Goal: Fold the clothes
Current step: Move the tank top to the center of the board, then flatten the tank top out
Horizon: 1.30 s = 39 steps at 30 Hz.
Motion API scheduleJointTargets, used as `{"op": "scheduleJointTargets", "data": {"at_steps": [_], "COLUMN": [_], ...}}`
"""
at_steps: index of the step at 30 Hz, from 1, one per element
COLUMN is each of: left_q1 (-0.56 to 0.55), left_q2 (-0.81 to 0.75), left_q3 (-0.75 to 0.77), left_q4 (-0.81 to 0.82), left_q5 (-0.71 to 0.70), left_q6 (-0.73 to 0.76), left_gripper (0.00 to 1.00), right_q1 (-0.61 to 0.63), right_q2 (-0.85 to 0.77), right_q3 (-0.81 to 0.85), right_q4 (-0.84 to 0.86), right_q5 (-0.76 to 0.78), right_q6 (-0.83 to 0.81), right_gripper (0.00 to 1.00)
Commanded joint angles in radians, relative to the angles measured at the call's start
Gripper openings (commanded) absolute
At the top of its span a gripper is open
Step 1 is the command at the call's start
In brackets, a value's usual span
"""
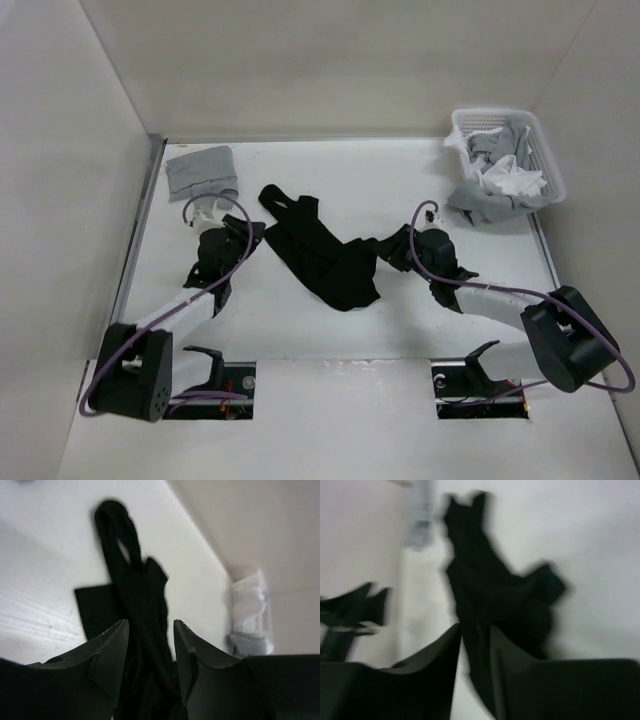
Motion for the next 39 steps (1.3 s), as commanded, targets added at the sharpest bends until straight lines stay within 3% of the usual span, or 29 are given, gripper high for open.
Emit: {"op": "scheduleJointTargets", "data": {"at_steps": [1,7,11,19,26,39], "left_q1": [-0.082,-0.162,-0.179,-0.116,-0.100,-0.108], "left_q2": [0.143,0.209,0.239,0.380,0.546,0.612], "left_q3": [0.037,0.035,0.069,0.179,0.314,0.367], "left_q4": [-0.013,-0.052,-0.068,-0.093,-0.093,-0.188], "left_q5": [-0.014,-0.139,-0.251,-0.350,-0.282,-0.275], "left_q6": [0.085,0.139,0.150,0.124,0.151,0.199], "left_gripper": [0.39,0.41,0.41,0.37,0.33,0.26], "right_q1": [-0.031,0.001,0.050,0.141,0.158,0.161], "right_q2": [-0.010,0.018,0.097,0.044,-0.048,-0.073], "right_q3": [0.003,-0.003,0.028,0.033,-0.046,-0.043], "right_q4": [-0.016,-0.193,-0.214,-0.202,-0.150,-0.098], "right_q5": [0.088,0.194,0.196,0.254,0.255,0.252], "right_q6": [-0.062,-0.158,-0.187,-0.184,-0.172,-0.181], "right_gripper": [0.46,0.51,0.53,0.49,0.49,0.49]}}
